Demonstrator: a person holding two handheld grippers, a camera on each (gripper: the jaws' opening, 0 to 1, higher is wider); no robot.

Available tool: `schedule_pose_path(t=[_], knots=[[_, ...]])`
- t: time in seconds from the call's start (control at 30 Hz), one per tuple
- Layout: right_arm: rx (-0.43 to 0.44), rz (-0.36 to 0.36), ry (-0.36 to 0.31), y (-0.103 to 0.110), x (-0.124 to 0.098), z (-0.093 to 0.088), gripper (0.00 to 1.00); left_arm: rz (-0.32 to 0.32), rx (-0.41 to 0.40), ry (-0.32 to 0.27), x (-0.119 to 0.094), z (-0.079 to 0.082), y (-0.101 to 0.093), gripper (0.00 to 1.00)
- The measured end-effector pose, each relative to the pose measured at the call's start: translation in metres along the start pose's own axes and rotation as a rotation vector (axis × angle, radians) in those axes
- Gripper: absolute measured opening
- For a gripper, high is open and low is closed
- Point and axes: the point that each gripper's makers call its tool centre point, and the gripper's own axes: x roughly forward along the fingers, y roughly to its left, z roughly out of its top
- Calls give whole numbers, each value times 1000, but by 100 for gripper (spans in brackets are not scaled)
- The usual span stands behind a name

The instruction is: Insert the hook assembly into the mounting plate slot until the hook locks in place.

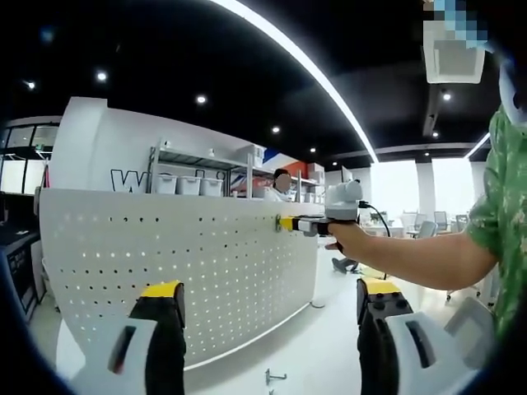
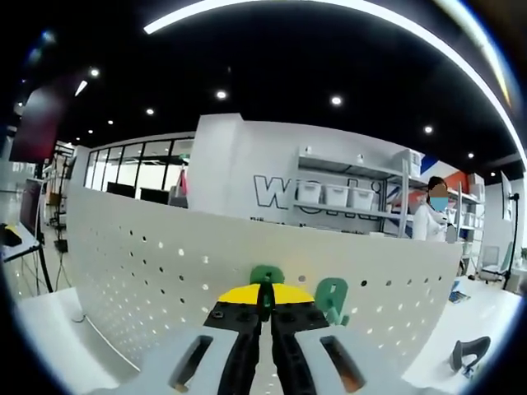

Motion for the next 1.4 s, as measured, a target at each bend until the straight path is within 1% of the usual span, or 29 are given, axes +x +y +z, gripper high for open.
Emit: schedule_pose_path(t=[0.03, 0.17, 0.27, 0.53, 0.67, 0.83, 1.07, 1.17, 1.2, 1.23, 1.27, 1.33, 1.37, 1.4], knots=[[0, 2, 13, 0, 0, -3, 2, 0, 0, 0, 0, 0, 0, 88], [-3, 5, 26, 0, 0, -8, 1, 2, 0, 1, 0, 0, 1, 88], [-7, 4, 26, 0, 1, -9, 1, 1, -2, 3, 0, -1, 1, 87], [17, 15, 21, 0, 0, -9, 1, -1, -1, 6, 2, -2, 0, 86], [17, 12, 31, 0, -1, -12, 2, -5, -1, 9, 2, -3, -1, 86], [36, 7, 20, -1, -5, -12, 4, -6, 1, 14, 2, -4, -1, 86], [44, 8, -2, -2, -7, -5, 6, -12, 2, 12, 4, -2, -3, 85], [16, 10, 5, -1, -4, -4, 4, -15, 4, 13, 4, -3, -4, 85], [3, 14, 7, 0, -4, -4, 2, -16, 4, 13, 4, -3, -4, 84], [-5, 5, 9, 1, -3, -5, 2, -16, 4, 14, 4, -3, -4, 84], [-34, 3, 7, 1, -3, -4, 1, -16, 4, 14, 4, -3, -4, 84], [-38, -1, 11, 2, -4, -5, 1, -15, 3, 15, 3, -3, -4, 84], [-60, -5, 13, 2, -4, -6, 1, -15, 3, 15, 2, -3, -3, 84], [-102, -9, 18, 1, -4, -5, 1, -15, 4, 16, 2, -3, -3, 84]])
